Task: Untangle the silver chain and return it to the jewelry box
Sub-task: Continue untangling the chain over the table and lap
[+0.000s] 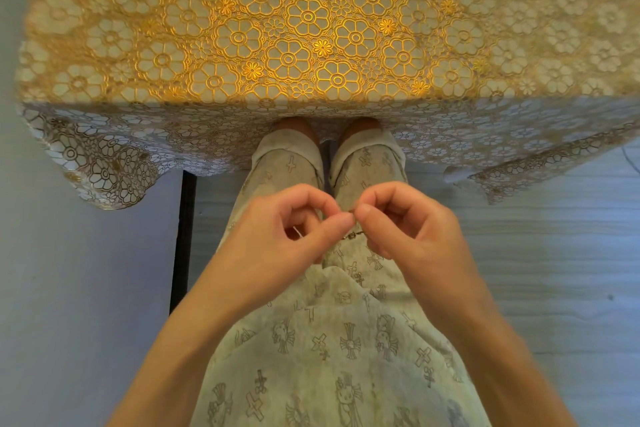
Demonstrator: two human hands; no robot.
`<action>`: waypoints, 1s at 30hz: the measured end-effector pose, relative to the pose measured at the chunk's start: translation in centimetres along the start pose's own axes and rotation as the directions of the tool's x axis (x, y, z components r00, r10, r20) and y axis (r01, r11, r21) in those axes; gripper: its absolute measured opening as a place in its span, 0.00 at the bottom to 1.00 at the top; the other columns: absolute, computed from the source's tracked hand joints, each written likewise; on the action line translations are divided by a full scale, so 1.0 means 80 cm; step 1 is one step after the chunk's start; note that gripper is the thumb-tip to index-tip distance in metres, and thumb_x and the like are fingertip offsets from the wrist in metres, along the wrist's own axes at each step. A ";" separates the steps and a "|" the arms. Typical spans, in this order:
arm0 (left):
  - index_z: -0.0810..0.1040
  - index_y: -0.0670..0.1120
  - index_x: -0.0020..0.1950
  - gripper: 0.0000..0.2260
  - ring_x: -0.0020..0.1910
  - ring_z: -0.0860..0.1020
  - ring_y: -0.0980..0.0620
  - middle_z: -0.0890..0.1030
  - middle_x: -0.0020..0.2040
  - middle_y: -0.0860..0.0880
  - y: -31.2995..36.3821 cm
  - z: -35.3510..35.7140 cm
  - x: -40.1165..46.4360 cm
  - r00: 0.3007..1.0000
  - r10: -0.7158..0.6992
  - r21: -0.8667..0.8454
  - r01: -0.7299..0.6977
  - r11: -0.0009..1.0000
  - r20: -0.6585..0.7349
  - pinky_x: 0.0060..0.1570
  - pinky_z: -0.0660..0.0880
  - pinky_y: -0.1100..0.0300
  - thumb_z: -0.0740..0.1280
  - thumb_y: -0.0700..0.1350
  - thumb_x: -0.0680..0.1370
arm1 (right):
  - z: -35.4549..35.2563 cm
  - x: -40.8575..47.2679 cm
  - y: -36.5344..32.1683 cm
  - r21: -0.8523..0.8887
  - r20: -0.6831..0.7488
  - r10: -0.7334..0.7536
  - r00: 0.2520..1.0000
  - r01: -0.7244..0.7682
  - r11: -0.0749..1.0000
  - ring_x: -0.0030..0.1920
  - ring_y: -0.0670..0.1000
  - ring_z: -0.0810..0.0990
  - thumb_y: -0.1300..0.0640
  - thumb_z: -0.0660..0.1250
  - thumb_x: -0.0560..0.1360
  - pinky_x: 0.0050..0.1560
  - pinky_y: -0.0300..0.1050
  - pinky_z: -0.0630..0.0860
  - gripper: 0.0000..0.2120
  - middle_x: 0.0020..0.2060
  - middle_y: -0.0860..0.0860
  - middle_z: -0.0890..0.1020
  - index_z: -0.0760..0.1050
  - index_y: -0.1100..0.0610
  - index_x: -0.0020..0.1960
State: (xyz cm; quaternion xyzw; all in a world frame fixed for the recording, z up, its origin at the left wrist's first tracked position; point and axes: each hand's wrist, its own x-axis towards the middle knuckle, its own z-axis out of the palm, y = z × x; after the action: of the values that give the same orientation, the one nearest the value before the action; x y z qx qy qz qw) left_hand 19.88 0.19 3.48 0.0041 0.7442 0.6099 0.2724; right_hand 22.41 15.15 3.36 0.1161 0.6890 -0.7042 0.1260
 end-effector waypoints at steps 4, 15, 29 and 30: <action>0.79 0.50 0.37 0.09 0.30 0.73 0.58 0.76 0.28 0.55 -0.003 -0.003 0.001 0.999 0.021 0.040 -0.019 0.999 -0.048 0.34 0.71 0.63 0.66 0.55 0.67 | -0.003 0.000 0.002 0.000 -0.030 0.015 0.999 -0.015 1.000 0.27 0.41 0.69 0.56 0.65 0.69 0.31 0.33 0.67 0.03 0.26 0.42 0.73 0.76 0.54 0.38; 0.76 0.46 0.38 0.07 0.30 0.71 0.62 0.74 0.29 0.54 -0.005 -0.007 -0.003 1.000 0.013 -0.163 -0.010 0.987 0.013 0.33 0.68 0.73 0.64 0.49 0.71 | 0.000 -0.002 0.006 -0.020 0.033 0.049 0.998 -0.049 0.999 0.28 0.43 0.68 0.56 0.65 0.70 0.31 0.34 0.66 0.05 0.27 0.44 0.72 0.75 0.51 0.35; 0.78 0.54 0.41 0.09 0.33 0.73 0.46 0.77 0.34 0.52 -0.004 -0.009 -0.005 0.991 0.125 0.101 -0.121 0.988 -0.039 0.33 0.70 0.57 0.65 0.58 0.68 | -0.003 0.000 0.006 -0.014 -0.003 0.035 0.999 -0.035 0.999 0.28 0.41 0.71 0.57 0.68 0.67 0.32 0.33 0.68 0.02 0.26 0.44 0.74 0.79 0.54 0.36; 0.77 0.54 0.41 0.09 0.33 0.73 0.47 0.77 0.34 0.52 -0.004 -0.010 -0.006 0.990 0.132 0.118 -0.126 0.985 -0.047 0.33 0.70 0.57 0.65 0.58 0.68 | -0.003 0.000 0.005 -0.014 -0.001 0.031 1.000 -0.031 0.999 0.28 0.40 0.71 0.57 0.67 0.67 0.32 0.33 0.68 0.02 0.26 0.44 0.74 0.78 0.54 0.36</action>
State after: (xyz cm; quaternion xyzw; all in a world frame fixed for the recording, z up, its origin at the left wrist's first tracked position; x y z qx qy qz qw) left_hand 20.04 -0.75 3.48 0.0513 0.7832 0.5826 0.2111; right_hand 22.58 15.42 2.98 0.1261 0.6920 -0.6973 0.1375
